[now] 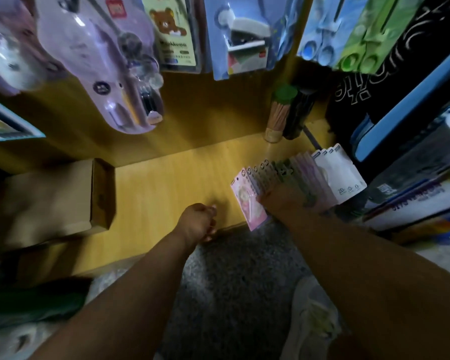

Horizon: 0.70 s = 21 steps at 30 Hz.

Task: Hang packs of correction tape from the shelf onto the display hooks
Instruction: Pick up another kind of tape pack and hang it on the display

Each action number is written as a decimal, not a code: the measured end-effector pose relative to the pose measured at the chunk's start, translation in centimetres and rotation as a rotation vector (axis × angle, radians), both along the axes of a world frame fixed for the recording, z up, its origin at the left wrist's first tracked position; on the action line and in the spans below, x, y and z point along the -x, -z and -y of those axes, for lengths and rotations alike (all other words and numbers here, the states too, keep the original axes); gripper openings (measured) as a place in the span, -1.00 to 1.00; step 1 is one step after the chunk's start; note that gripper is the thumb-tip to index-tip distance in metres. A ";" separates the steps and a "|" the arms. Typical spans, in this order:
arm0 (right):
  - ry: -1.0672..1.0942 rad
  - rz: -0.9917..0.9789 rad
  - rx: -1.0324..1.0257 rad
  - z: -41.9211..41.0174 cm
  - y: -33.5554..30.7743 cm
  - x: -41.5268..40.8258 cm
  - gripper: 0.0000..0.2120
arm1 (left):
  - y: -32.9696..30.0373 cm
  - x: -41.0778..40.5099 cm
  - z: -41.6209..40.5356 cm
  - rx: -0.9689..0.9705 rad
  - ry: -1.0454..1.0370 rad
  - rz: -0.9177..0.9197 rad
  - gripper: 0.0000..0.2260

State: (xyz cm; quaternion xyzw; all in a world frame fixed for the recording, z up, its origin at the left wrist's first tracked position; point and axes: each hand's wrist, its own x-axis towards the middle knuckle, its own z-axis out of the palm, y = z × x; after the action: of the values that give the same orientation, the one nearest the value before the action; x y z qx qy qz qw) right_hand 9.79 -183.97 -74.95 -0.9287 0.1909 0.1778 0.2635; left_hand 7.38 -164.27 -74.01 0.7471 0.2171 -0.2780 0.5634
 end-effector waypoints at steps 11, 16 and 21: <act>-0.009 0.124 -0.069 0.1 1.7 -0.6 -0.65 | 2.6 -0.6 0.6 0.009 -0.063 -0.027 -0.80; -0.029 0.158 -0.421 -0.5 0.2 0.2 -0.75 | 1.6 -0.6 1.5 0.389 -0.283 -0.097 -0.74; -0.022 0.144 -0.544 -0.7 0.1 0.6 -0.80 | 1.0 -0.8 1.8 0.636 -0.412 -0.086 -0.70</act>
State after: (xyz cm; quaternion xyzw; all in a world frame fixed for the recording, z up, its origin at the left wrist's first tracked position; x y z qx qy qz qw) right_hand 9.18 -183.29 -75.09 -0.8360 0.1070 0.1591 0.5141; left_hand 8.21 -166.03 -74.99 0.4633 0.2892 -0.2434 0.8016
